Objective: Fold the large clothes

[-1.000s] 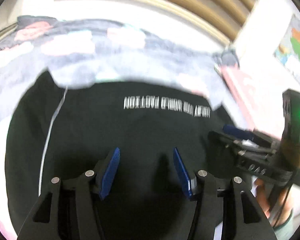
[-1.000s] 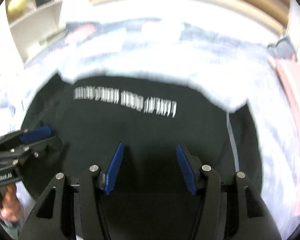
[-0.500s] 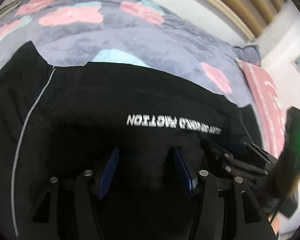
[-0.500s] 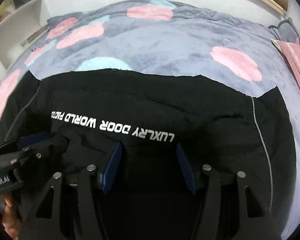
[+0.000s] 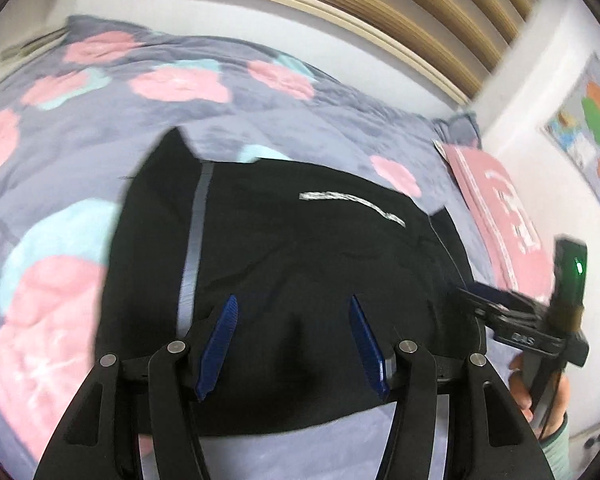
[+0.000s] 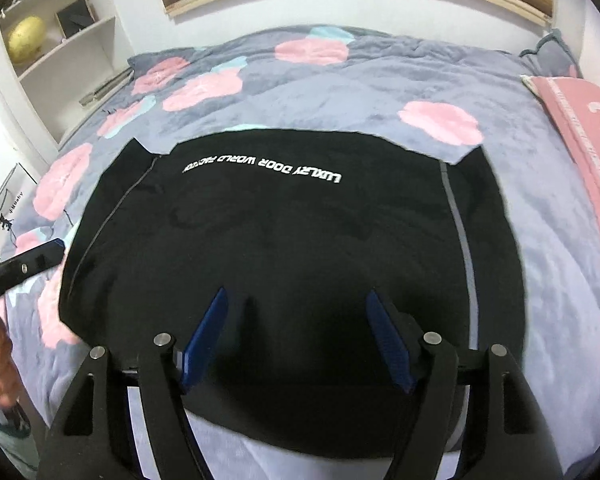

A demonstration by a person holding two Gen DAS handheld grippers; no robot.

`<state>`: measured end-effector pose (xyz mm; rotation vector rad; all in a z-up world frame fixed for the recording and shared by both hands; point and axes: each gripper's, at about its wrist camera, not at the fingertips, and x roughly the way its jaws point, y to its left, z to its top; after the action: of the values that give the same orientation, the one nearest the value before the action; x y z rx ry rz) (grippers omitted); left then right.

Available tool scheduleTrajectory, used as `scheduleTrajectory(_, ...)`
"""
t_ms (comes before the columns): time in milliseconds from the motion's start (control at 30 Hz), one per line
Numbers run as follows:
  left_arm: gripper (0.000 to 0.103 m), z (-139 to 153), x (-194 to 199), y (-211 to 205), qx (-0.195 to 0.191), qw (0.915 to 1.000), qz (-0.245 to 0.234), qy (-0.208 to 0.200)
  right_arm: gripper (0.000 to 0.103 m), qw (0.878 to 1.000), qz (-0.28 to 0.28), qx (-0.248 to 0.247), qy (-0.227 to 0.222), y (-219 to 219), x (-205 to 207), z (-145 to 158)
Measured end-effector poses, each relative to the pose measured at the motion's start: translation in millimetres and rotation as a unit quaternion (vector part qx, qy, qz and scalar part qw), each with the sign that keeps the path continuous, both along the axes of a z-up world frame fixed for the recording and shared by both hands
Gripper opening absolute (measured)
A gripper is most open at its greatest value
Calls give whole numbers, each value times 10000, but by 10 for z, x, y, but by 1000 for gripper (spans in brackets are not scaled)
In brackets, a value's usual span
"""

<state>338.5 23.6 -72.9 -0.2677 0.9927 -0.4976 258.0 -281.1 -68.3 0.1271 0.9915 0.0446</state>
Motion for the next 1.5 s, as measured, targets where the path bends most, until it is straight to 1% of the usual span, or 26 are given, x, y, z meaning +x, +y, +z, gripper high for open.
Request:
scheduleTrajectory(33,59,14,-28,159,-92,9999,129,33,79,10000,-43,-69,-43,-32,-78,44)
scheduleTrajectory(133,59,55,-66,584,-264,9986,454,44,80,9992,-208,-215,-258,-176,-305,175)
scheduleTrajectory(200,59,82,-108,824,-271,9977,620,42,80,9976,-334,-336,-509,-285,-467,278)
scheduleTrajectory(267,60,94,-134,1028,-265,9971,717,51,80,9933,-561,-622,-792,-415,-646,390)
scheduleTrajectory(300,62,83,-128,1097,-266,9969,742,72,81,9913,-643,-734,-886,-467,-694,427)
scheduleTrajectory(333,63,59,-116,1164,-262,9967,766,110,86,9873,-770,-931,-1034,-530,-772,471)
scheduleTrajectory(367,65,45,-99,1198,-266,9965,783,139,93,9844,-852,-1086,-1088,-581,-808,491)
scheduleTrajectory(433,66,-32,-51,1247,-282,9964,767,215,94,9800,-980,-1293,-1154,-694,-855,513)
scheduleTrajectory(500,67,-119,-5,1244,-296,9965,724,295,94,9795,-1070,-1254,-1159,-826,-889,512)
scheduleTrajectory(633,67,-318,119,1200,-293,9960,736,422,94,9847,-1259,-766,-927,-1163,-857,394)
scheduleTrajectory(733,67,-455,194,1160,-337,9952,766,502,94,9858,-1397,-523,-767,-1340,-824,265)
scheduleTrajectory(900,67,-622,312,1092,-633,9951,621,428,94,9895,-1343,-139,-506,-1509,-710,11)
scheduleTrajectory(1000,67,-746,386,1042,-897,9929,528,580,94,9910,-1284,160,-343,-1576,-634,-148)
scheduleTrajectory(1033,67,-801,423,1013,-898,9925,499,661,94,9912,-1256,301,-303,-1601,-610,-203)
scheduleTrajectory(1100,67,-871,478,965,-780,9931,488,728,94,9910,-1232,484,-200,-1640,-558,-310)
scheduleTrajectory(1167,67,-947,539,913,-684,9935,437,793,94,9906,-1250,556,-59,-1681,-505,-438)
scheduleTrajectory(1233,67,-1032,599,861,-749,9924,362,902,94,9901,-1236,646,129,-1739,-439,-601)
scheduleTrajectory(1300,67,-1107,648,836,-868,9907,332,995,94,9887,-1236,790,310,-1801,-381,-754)
scheduleTrajectory(1367,69,-1172,699,826,-998,9886,346,1069,94,9857,-1164,1129,459,-1868,-335,-904)
scheduleTrajectory(1400,72,-1216,734,829,-1086,9869,366,1135,94,9826,-1128,1387,503,-1916,-312,-981)
scheduleTrajectory(1467,77,-1305,798,843,-1268,9822,425,1318,94,9724,-1091,1986,556,-2023,-258,-1126)
scheduleTrajectory(1500,78,-1363,833,849,-1394,9787,462,1433,95,9686,-1084,2165,570,-2061,-238,-1168)
